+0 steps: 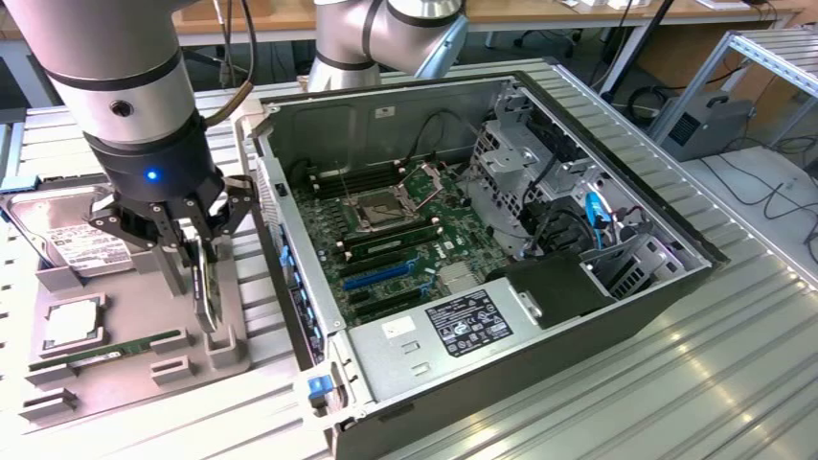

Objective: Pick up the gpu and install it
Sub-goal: 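Pick up the gpu and move the gpu toward the slot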

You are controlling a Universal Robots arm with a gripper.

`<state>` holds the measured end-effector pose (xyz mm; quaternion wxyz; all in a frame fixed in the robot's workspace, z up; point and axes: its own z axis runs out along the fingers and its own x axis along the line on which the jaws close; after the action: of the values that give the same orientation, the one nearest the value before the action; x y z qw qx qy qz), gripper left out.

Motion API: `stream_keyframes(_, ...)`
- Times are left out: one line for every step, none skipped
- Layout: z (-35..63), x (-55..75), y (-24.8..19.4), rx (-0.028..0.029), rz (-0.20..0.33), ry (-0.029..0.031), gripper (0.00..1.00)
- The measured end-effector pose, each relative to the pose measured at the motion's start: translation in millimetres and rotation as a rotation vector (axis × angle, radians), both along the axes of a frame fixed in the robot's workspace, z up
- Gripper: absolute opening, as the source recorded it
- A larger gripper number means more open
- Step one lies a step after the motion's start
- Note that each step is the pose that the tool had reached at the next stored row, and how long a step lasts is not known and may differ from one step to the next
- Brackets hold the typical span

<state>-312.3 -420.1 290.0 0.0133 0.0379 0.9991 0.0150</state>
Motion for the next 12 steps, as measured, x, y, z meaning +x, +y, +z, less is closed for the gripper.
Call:
stream_keyframes(0.2, 0.0, 0.0, 0.0, 0.0, 0.0, 0.27)
stream_keyframes(0.4, 0.0, 0.0, 0.0, 0.0, 0.0, 0.27)
stream_keyframes(0.6, 0.0, 0.0, 0.0, 0.0, 0.0, 0.27)
stream_keyframes(0.8, 0.0, 0.0, 0.0001, 0.0, 0.0, 0.27)
stream_keyframes(1.1, 0.0, 0.0, 0.0001, 0.0, -0.0001, 0.27)
stream_keyframes(1.3, 0.0, 0.0, 0.0, 0.0, 0.0, 0.27)
stream_keyframes(1.5, 0.0, 0.0, 0.0001, 0.0, 0.0, 0.27)
stream_keyframes(1.8, 0.0, 0.0, 0.0, 0.0, 0.0, 0.27)
stream_keyframes(2.2, 0.0, 0.0, 0.0, 0.0, 0.0, 0.27)
stream_keyframes(2.4, 0.0, 0.0, 0.0, 0.0, 0.0, 0.27)
stream_keyframes(2.6, 0.0, 0.0, 0.0, 0.0, 0.0, 0.27)
stream_keyframes(2.9, 0.0, 0.0, 0.0001, 0.0, 0.0, 0.27)
